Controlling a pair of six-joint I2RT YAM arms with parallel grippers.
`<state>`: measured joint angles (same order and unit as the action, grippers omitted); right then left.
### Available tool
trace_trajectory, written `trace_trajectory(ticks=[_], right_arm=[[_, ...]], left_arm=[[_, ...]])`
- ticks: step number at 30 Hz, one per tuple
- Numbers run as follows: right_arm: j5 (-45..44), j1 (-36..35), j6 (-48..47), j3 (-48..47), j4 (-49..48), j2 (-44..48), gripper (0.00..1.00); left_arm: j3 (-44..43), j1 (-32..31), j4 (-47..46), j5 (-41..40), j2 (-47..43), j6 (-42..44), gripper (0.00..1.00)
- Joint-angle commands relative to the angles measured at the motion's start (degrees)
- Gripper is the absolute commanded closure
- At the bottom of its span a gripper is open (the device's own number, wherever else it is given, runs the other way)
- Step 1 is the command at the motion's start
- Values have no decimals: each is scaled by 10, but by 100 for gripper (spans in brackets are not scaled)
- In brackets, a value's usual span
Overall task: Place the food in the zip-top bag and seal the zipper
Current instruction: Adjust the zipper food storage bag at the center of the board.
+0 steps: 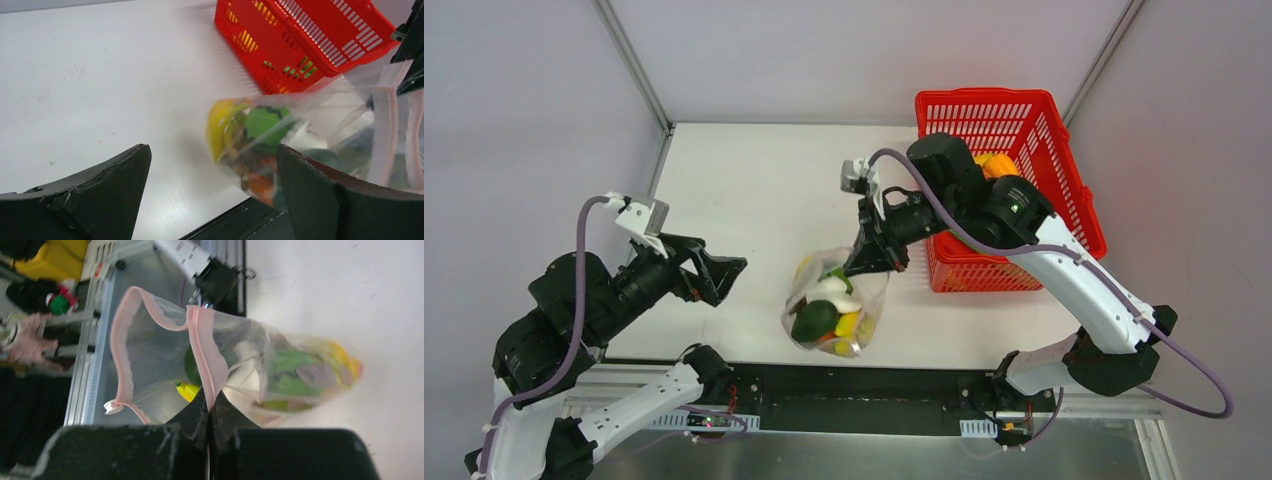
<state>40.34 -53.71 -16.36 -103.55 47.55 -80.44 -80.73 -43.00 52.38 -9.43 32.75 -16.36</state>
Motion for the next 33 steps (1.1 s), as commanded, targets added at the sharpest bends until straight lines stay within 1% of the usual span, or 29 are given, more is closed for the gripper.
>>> trace_trajectory(ticks=[1,3,6,8,9,12,14,18,21,23,28,29,33], right_arm=[[154,0,-181,-23,142,5,100],[133,-1,-226,-8,175,0,100],[85,9,-281,25,189,-17,100],[40,21,-278,42,170,-34,100],[31,28,-282,38,172,-48,100],[64,47,-328,17,203,-98,100],[53,49,-337,5,209,-130,100],[55,56,-356,-21,231,-168,100],[61,69,-357,-22,221,-181,100],[68,79,-352,-26,217,-188,100],[94,90,-365,-27,217,-190,100],[98,90,-363,-28,217,-189,100],[99,90,-338,-30,213,-190,100]], left_arm=[[41,5,-66,67,-13,48,1],[79,5,-100,90,-21,62,1],[145,5,-172,172,-24,78,1],[188,5,-224,239,-18,91,2],[208,5,-252,267,-14,96,2],[266,5,-336,326,5,108,3],[290,5,-369,357,20,121,3],[337,5,-443,381,45,109,6],[375,5,-514,371,46,69,7],[388,5,-540,380,41,44,8],[404,5,-526,339,33,75,11],[406,5,-530,339,37,75,13],[389,5,-543,372,75,53,32]])
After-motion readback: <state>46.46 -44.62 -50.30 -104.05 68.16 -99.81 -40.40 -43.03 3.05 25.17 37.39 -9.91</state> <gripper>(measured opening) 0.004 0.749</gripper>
